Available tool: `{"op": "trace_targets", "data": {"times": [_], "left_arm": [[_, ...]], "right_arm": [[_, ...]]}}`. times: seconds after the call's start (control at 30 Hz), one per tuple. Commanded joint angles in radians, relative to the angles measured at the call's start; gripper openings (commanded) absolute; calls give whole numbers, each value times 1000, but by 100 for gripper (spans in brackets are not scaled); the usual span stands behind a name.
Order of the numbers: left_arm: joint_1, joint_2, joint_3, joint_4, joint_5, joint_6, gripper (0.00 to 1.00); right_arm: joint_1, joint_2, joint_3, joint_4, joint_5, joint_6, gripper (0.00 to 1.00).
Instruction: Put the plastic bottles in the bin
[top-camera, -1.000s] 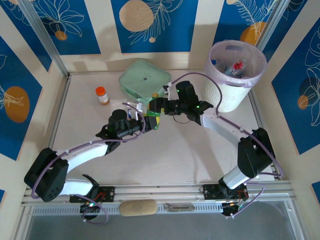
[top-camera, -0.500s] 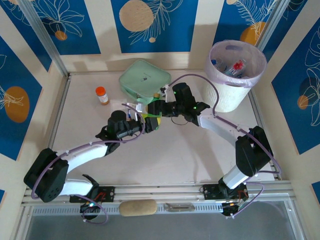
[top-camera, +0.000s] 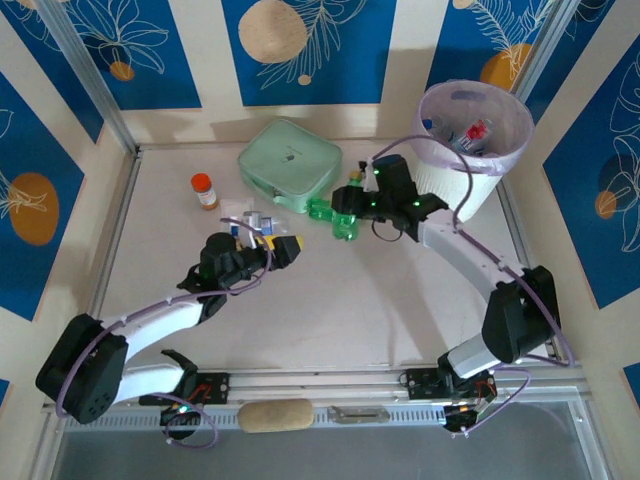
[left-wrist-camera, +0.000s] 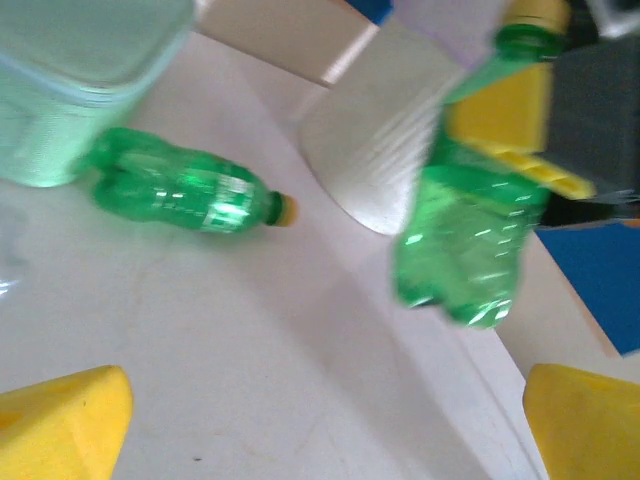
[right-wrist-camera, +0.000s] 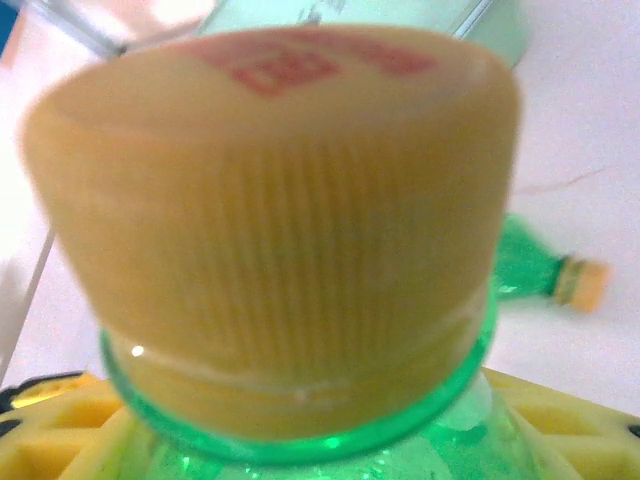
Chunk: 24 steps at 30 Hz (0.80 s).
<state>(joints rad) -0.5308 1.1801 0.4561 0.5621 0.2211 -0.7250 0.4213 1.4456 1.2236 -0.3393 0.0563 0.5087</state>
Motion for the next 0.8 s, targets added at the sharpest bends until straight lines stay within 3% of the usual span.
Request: {"op": "trace_targets", "data": {"times": [0.0, 0.13, 0.33, 0.77], "left_arm": [[15, -34, 13, -97, -59, 15, 100], [15, -36, 42, -185, -75, 40, 100], [15, 3, 41, -135, -15, 16, 100], [15, 42, 59, -105, 34, -1, 100]], "right_arm": [[-64, -72, 67, -28, 54, -72, 54], [-177, -105, 127, -15, -6, -70, 54], [-321, -127, 206, 90, -105, -9, 54], [-449, 59, 461, 183, 103, -110, 57]]}}
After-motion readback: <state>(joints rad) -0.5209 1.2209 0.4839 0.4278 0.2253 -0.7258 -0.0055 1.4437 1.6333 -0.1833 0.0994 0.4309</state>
